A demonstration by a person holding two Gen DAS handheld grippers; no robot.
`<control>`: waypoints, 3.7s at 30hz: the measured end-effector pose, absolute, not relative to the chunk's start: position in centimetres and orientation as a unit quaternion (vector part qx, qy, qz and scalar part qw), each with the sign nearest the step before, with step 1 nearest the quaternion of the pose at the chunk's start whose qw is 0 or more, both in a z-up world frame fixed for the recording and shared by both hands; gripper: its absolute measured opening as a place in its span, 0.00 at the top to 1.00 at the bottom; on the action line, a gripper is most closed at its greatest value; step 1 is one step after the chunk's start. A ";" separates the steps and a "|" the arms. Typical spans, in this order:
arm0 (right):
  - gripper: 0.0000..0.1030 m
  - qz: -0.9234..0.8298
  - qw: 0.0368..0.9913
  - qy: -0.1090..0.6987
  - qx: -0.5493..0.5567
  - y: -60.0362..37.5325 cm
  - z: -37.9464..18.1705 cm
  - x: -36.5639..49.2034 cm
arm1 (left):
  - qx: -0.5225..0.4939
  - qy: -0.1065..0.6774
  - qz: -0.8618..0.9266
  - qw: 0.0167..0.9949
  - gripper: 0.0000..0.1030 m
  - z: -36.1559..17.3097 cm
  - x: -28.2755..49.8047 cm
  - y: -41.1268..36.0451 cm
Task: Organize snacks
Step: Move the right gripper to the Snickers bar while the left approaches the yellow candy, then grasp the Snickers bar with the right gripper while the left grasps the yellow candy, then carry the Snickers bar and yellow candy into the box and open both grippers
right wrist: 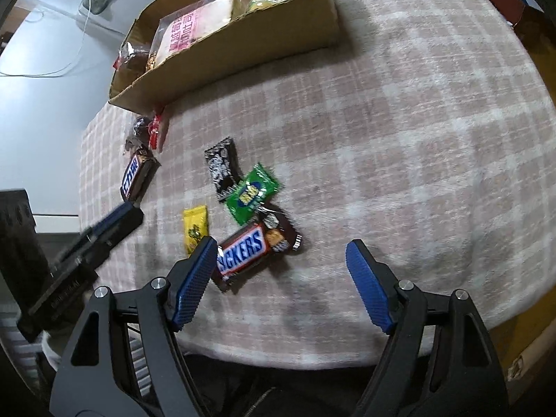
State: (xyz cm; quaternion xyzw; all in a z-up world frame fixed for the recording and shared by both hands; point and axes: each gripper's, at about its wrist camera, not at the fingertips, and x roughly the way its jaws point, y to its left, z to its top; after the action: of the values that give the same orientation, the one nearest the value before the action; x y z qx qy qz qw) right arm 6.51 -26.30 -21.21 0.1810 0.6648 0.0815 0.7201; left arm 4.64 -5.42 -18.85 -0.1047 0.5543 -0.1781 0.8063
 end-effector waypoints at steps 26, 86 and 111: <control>0.48 0.103 0.707 0.683 0.151 -23.5 -21.8 6.9 | -0.110 0.562 -0.186 0.799 0.58 -19.6 3.9 -6.2; 0.71 0.116 0.735 0.668 0.024 -24.8 -22.0 4.8 | -0.050 0.568 -0.184 0.800 0.89 -20.9 2.9 -8.1; 0.71 0.118 0.746 0.655 0.029 -24.8 -20.5 4.6 | -0.050 0.540 -0.195 0.817 0.91 -18.8 3.3 -8.5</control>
State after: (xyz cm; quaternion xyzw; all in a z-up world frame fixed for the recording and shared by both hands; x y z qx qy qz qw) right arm 4.64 -24.80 -20.55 0.0295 0.6553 0.1178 0.7455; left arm 3.25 -8.49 -18.79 -0.0505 0.5402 -0.1951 0.8171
